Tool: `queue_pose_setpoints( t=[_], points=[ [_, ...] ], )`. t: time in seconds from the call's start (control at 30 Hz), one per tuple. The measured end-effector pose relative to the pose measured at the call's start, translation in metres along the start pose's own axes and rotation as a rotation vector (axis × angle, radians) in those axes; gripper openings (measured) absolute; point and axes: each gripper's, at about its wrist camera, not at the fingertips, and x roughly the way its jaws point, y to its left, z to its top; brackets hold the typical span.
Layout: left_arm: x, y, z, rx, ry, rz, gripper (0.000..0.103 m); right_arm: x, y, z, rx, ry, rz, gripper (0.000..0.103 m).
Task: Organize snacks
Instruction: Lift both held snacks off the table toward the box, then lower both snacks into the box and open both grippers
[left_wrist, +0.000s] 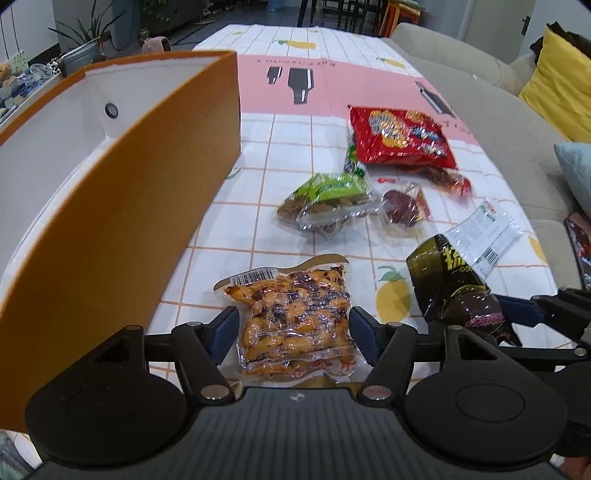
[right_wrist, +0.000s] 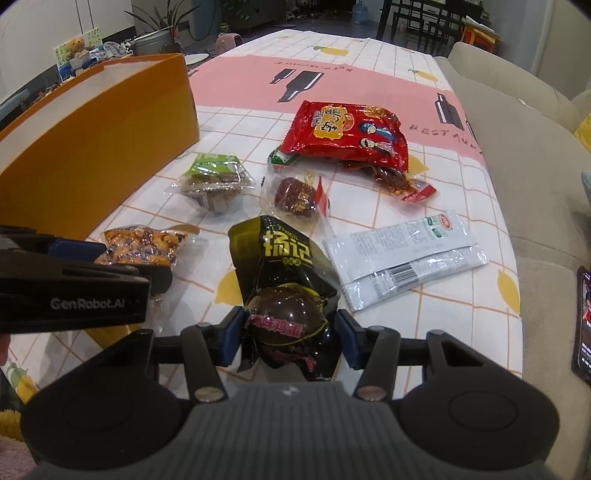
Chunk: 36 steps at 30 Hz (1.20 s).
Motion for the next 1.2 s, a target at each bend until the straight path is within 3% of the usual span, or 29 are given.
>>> queue_pose_setpoints(
  t=[0.67,0.8,1.2],
  points=[
    [-0.082,0.024,0.031,-0.072,-0.153,-0.066,0.073,-0.061,0.020,0.016,-0.011,-0.146,0.028,0.051],
    [-0.097,0.039,0.041,-0.086,-0.180,-0.060,0.068,-0.072,0.033,0.026,-0.023,-0.175,0.062,0.050],
    [-0.126,0.096,0.069,-0.112,-0.266,0.004,0.068,-0.078,0.083,0.071,-0.083,-0.215,0.155,0.050]
  ],
)
